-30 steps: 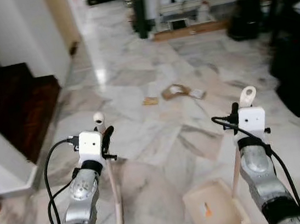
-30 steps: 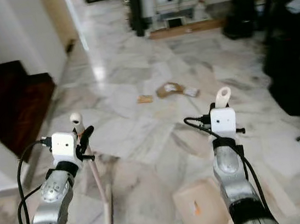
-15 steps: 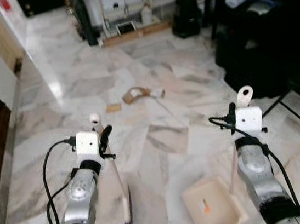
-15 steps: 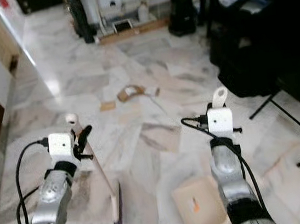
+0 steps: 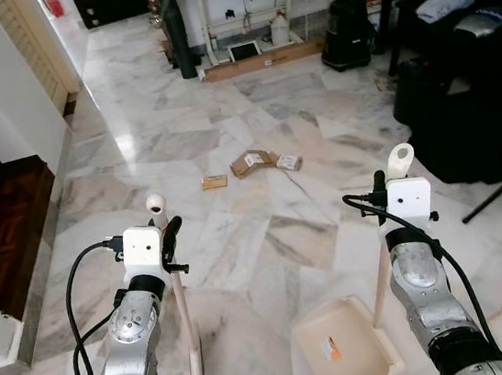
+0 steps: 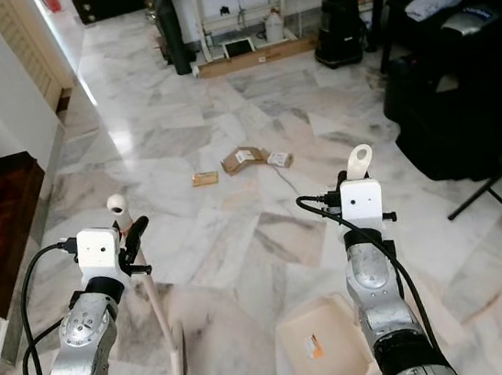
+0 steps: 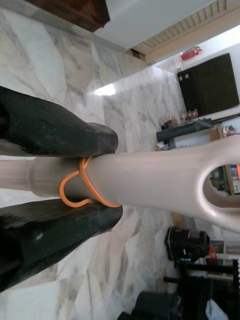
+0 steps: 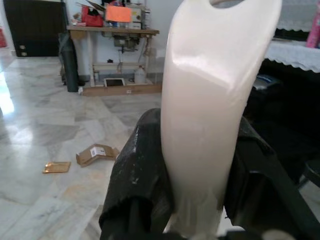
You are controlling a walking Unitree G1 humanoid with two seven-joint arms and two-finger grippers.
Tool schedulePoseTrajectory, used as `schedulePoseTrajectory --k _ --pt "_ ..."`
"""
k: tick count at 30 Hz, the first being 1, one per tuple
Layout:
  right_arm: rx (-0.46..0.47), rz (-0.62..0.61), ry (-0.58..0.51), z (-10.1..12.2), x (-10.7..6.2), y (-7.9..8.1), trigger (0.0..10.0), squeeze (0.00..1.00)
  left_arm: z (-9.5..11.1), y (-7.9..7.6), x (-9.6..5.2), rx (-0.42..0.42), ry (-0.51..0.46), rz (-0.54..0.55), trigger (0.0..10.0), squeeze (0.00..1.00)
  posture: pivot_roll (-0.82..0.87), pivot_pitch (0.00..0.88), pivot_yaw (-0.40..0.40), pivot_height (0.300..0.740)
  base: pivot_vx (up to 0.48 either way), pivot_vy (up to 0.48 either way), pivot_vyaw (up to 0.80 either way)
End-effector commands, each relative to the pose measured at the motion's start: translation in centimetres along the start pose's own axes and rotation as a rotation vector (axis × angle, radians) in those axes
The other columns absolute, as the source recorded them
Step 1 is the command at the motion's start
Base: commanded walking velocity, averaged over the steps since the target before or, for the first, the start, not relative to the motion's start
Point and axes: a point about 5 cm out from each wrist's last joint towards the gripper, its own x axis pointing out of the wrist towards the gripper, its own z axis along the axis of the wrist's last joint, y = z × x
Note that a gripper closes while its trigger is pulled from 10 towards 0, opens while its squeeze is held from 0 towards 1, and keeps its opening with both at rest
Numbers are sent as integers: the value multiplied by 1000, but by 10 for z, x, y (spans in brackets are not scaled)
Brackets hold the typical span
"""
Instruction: Sweep floor
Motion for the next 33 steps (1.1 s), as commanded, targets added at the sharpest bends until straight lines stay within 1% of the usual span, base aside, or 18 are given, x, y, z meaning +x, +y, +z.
schedulePoseTrajectory --k 1,33 --pt "17 12 -42 10 3 4 10000 0 9 7 3 29 -38 13 10000 0 29 0 65 740 274 0 0" --pt "25 50 -33 8 2 11 10000 0 9 3 0 21 -34 13 10000 0 41 0 51 740 272 0 0"
